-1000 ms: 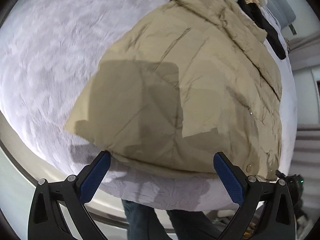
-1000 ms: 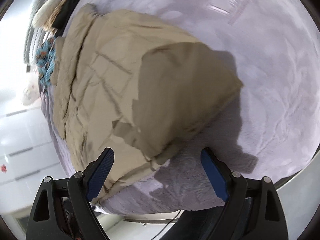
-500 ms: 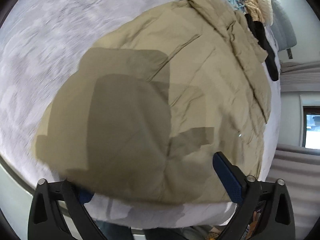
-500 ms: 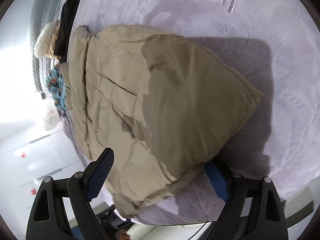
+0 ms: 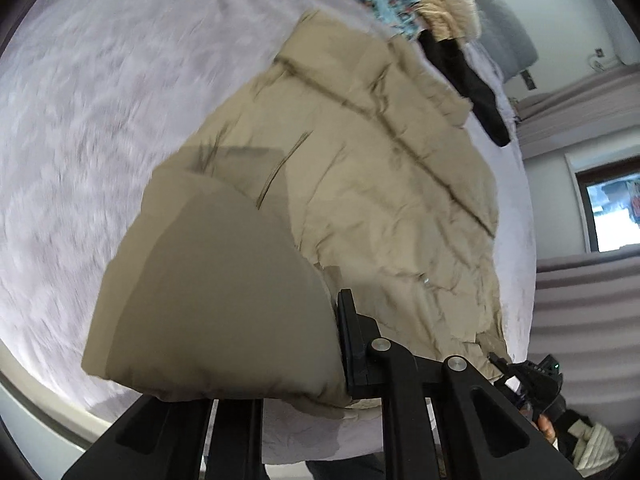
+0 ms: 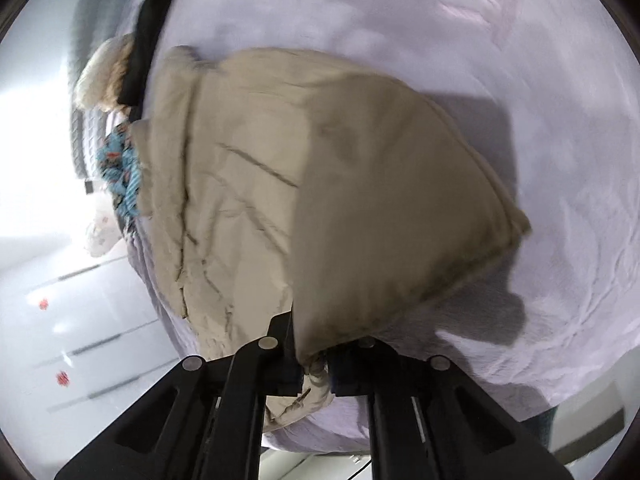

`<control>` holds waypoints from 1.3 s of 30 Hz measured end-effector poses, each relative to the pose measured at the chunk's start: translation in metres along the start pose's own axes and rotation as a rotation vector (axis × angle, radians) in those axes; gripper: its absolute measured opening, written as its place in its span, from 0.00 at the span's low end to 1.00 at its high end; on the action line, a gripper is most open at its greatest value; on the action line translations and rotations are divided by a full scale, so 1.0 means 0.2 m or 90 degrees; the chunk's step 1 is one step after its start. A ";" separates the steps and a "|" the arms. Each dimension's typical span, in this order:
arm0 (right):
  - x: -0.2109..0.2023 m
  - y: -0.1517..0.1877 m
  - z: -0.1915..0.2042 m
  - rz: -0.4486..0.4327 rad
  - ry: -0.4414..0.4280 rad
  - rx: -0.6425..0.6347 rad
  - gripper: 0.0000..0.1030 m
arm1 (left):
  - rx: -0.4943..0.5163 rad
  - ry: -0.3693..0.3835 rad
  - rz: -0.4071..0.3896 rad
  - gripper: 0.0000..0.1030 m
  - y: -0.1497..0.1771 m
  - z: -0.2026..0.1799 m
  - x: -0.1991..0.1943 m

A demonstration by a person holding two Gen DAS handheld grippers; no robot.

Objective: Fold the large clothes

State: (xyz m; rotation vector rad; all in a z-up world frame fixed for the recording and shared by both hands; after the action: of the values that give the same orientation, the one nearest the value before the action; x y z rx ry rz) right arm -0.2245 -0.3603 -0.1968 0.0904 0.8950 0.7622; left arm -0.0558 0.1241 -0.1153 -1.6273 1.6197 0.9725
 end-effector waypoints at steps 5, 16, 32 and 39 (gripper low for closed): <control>-0.09 -0.01 0.26 -0.023 0.016 -0.095 0.08 | 0.059 -0.006 -0.045 0.17 -0.11 -0.13 -0.21; -0.20 -0.49 1.12 -0.030 0.056 -0.302 0.08 | 0.112 -0.092 -0.191 0.17 -0.80 -0.59 -0.48; 0.50 -1.34 1.47 -0.005 0.171 -0.295 0.08 | 0.051 -0.255 -0.153 0.17 -1.67 -0.49 0.14; 0.48 -1.35 1.47 0.002 0.162 -0.305 0.25 | 0.079 -0.296 -0.189 0.79 -1.63 -0.52 0.10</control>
State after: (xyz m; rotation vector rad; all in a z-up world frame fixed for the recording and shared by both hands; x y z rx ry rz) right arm 0.1796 -0.4305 -0.1754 -0.4372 0.9286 0.9871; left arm 0.2751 0.0381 -0.0990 -1.3782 1.0711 0.9817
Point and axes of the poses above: each gripper's, at about its wrist camera, not at the fingertips, and x roughly the way its jaws point, z to its left, y to its underside, the point moved 1 cm from there along x, roughly the way its jaws point, and after that the axes turned 15 degrees about z, right-handed, at the moved point
